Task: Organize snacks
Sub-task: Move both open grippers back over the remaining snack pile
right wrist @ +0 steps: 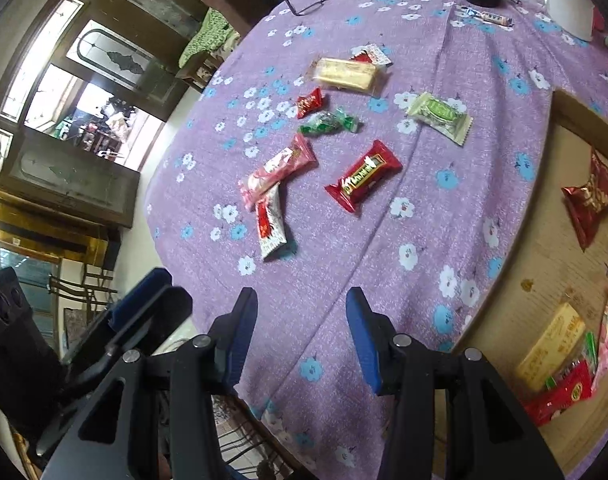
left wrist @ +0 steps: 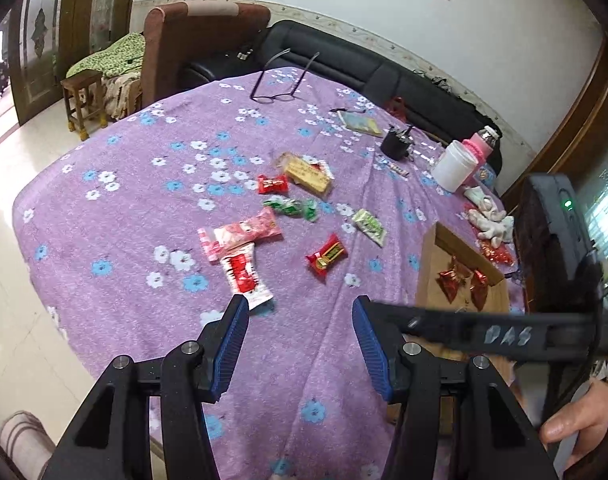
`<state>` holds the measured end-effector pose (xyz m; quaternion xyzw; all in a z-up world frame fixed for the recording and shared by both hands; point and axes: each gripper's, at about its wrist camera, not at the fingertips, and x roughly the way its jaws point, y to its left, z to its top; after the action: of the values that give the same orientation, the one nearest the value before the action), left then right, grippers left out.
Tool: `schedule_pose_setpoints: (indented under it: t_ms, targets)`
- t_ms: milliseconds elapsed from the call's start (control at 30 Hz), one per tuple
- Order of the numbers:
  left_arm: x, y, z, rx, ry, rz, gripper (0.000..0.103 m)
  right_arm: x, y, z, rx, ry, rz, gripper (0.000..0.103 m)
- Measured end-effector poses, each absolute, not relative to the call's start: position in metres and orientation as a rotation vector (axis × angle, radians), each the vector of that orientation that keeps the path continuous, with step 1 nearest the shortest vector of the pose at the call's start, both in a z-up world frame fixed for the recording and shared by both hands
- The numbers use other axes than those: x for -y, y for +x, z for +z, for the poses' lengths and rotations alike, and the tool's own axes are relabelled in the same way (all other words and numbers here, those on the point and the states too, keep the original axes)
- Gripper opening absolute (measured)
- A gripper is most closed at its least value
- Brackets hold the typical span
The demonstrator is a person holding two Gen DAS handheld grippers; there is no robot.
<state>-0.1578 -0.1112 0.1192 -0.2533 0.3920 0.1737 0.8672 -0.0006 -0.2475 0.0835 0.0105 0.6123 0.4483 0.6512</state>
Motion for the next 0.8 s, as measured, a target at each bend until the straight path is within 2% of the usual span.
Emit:
schedule_pose_setpoints:
  t_ms: [233, 467, 633, 800]
  targets:
    - [0.082, -0.172, 0.103, -0.865, -0.543, 0.386, 0.057, 0.275, 0.006, 0.078, -1.357, 0.081, 1.008, 0.046]
    - [0.038, -0.135, 0.063, -0.93, -0.611, 0.299, 0.057, 0.296, 0.004, 0.065, -1.372, 0.098, 0.938, 0.046]
    - [0.012, -0.085, 0.049, -0.974, -0.487, 0.217, 0.057, 0.298, 0.01, 0.077, -1.304, 0.102, 0.819, 0.046]
    - [0.002, -0.037, 0.034, -1.102, -0.269, 0.019, 0.057, 0.279, 0.013, 0.079, -1.303, 0.15, 0.704, 0.046]
